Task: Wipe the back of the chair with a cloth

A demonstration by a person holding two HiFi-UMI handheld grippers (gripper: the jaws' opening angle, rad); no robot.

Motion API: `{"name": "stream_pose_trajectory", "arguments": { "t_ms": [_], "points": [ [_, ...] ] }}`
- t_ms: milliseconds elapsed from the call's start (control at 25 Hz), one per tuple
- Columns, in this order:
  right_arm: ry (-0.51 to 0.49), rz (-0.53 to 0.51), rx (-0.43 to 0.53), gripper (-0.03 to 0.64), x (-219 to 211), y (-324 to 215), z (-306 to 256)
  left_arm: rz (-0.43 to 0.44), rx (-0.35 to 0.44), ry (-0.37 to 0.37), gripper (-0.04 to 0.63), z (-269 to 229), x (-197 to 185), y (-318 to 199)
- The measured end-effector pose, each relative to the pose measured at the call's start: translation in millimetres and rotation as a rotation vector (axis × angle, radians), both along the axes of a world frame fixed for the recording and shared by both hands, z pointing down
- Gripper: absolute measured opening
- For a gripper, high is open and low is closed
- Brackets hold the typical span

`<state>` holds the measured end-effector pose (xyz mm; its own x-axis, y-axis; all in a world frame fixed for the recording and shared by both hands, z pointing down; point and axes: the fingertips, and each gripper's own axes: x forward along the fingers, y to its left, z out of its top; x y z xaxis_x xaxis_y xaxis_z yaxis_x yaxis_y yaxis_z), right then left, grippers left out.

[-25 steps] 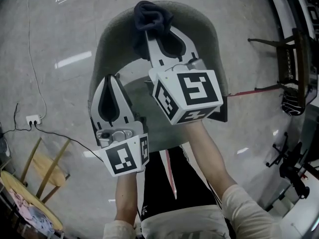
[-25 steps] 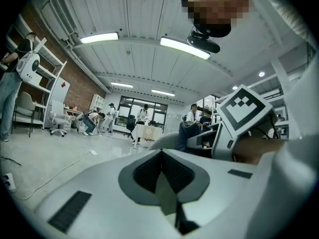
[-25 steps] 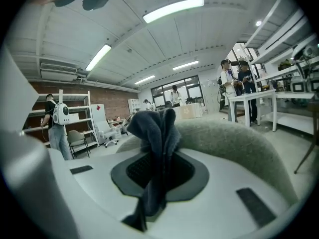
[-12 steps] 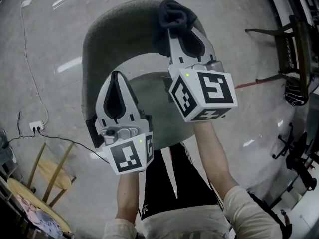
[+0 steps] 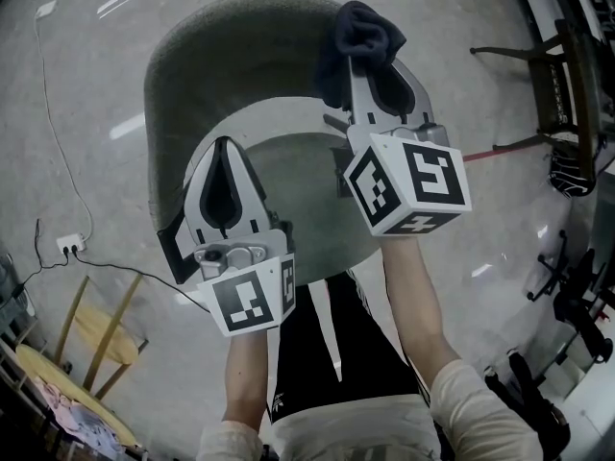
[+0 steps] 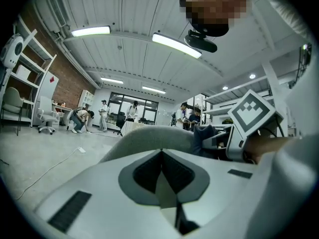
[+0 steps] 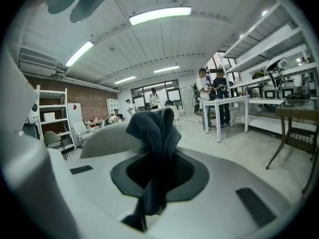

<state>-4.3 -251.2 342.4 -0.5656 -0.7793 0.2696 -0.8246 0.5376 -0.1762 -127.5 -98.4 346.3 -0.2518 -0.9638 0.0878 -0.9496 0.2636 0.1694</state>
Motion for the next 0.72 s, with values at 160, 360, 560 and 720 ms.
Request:
{"name": "stream_pose_trajectory", "arguments": {
  "t_ms": [160,360,560,720],
  "points": [
    [0.001,0.0,0.0,0.058,1.3,0.6,-1.2,-0.009,-0.001,-0.003,0.015,-0.3,-0.9,2.7],
    [0.005,-0.041,0.026,0.058,-5.1,8.7,-8.8,-0.039,-0.005,-0.009,0.015,-0.7,-6.9,12.5],
    [-0.007,-0.161,0.081,0.058,-39.5,36.3,-22.6,-0.087,-0.006,-0.014,0.015,0.1,-17.4,29.7],
    [-0.029,-0.294,0.072,0.058,-79.7,70.8,-18.8,-0.139,-0.011,-0.02,0.015,-0.9,-28.8,49.9]
  ]
}}
